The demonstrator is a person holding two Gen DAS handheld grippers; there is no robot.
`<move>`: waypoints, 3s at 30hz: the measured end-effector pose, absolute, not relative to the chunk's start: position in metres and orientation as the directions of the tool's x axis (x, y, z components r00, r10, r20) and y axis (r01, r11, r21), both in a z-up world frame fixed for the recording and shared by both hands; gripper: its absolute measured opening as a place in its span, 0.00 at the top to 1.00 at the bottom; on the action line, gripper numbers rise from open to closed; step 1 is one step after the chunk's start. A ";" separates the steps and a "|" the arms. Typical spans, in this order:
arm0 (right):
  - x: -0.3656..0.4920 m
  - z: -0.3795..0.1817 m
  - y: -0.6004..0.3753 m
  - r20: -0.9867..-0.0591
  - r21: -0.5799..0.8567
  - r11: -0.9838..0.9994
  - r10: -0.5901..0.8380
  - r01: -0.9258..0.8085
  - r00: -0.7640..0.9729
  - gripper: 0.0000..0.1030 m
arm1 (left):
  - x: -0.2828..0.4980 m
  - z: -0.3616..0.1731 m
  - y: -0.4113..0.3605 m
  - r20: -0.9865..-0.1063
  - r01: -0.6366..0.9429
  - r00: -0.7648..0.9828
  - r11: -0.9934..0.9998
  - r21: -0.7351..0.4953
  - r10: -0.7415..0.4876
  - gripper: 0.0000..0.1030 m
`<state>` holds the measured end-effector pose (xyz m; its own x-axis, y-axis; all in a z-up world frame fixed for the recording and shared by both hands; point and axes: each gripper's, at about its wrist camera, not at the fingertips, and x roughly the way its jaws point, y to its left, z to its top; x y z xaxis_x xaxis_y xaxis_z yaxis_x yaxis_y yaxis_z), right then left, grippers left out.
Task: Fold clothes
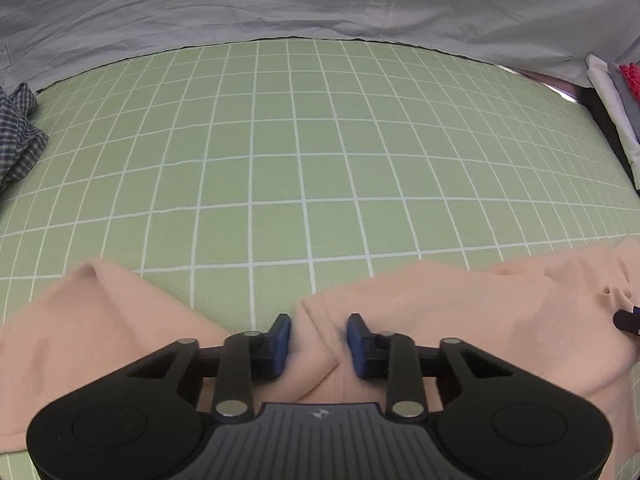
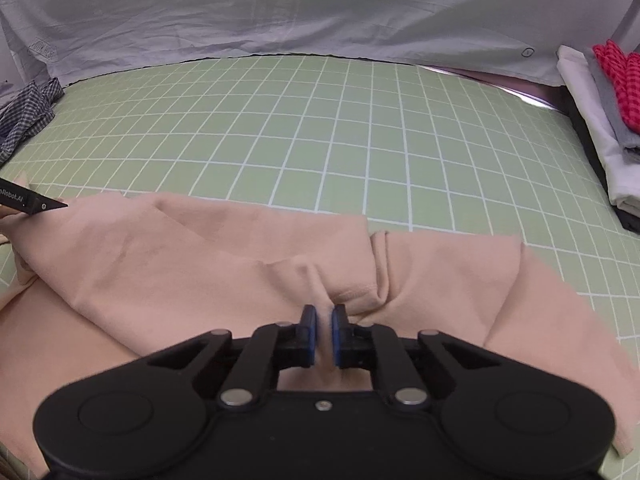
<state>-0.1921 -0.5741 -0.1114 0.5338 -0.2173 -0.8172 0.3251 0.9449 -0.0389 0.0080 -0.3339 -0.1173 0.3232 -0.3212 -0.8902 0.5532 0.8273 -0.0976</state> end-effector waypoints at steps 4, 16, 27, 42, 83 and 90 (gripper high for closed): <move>-0.190 -0.091 -0.570 -0.780 -0.076 0.953 -0.240 0.292 0.578 0.93 | 0.010 -0.103 -0.326 -0.873 0.529 0.358 0.842 -0.102 -0.331 0.85; -0.053 -0.016 -0.638 -0.555 -0.103 0.942 -0.322 0.321 0.767 0.92 | 0.111 -0.022 -0.357 -0.612 0.362 0.700 0.921 -0.140 -0.368 0.76; -0.055 -0.060 -0.650 -0.631 -0.068 0.885 -0.396 0.461 0.667 0.35 | 0.074 -0.076 -0.329 -0.806 0.266 0.542 0.959 -0.103 -0.237 0.29; -0.230 -0.131 -0.595 -0.850 0.091 0.821 -0.231 0.564 0.474 0.63 | -0.057 -0.109 -0.259 -0.905 0.202 0.332 0.958 -0.205 -0.264 0.75; -0.207 -0.134 -0.447 -0.820 -0.125 0.756 -0.443 0.643 0.362 0.19 | 0.015 -0.100 -0.064 -0.887 0.046 0.448 0.993 -0.104 -0.114 0.28; -0.207 -0.138 -0.445 -0.821 -0.122 0.663 -0.486 0.739 0.300 0.11 | 0.042 -0.111 -0.067 -0.879 0.144 0.430 0.977 -0.159 -0.206 0.32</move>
<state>-0.2071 -0.4446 -0.1383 0.2999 -0.4857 -0.8210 0.7390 0.6626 -0.1220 0.0424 -0.0674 -0.1113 0.4299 -0.2060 -0.8791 0.1435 0.9768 -0.1587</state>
